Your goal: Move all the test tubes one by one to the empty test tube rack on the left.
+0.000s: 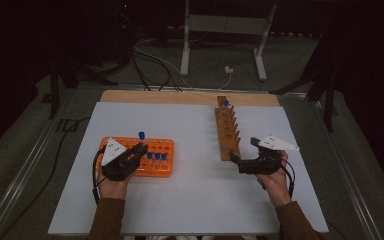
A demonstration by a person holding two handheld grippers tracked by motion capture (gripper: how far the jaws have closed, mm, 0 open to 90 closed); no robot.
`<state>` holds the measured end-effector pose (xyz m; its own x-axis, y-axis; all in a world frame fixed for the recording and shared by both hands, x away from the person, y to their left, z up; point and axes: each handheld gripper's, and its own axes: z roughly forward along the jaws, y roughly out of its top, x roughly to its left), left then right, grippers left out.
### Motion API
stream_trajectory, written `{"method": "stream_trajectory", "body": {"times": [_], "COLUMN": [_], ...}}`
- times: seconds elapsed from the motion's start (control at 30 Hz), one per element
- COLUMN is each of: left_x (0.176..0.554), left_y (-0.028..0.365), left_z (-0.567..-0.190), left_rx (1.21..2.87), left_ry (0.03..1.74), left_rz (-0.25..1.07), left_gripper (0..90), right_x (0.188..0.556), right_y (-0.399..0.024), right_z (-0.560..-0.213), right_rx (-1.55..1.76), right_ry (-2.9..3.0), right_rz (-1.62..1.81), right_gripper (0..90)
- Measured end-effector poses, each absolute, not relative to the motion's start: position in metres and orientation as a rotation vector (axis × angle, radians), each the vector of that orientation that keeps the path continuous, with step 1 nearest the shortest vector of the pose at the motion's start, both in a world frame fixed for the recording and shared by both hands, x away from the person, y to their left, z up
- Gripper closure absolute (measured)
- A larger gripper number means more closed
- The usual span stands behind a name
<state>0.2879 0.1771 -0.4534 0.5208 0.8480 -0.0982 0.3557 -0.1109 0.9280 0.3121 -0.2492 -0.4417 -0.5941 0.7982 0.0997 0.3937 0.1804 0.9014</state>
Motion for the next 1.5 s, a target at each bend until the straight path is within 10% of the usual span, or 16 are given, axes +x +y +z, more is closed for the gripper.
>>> {"method": "stream_trajectory", "body": {"times": [1.5], "left_x": [0.282], "left_y": [0.176], "left_z": [-0.487], "left_rx": [1.978], "left_ry": [1.105], "left_rz": [0.530], "left_gripper": [78.3], "right_x": [0.309], "right_y": [-0.252], "right_z": [-0.445], "right_rx": [1.122], "right_ry": [2.079], "right_rz": [1.408], "right_gripper": [0.0]}}
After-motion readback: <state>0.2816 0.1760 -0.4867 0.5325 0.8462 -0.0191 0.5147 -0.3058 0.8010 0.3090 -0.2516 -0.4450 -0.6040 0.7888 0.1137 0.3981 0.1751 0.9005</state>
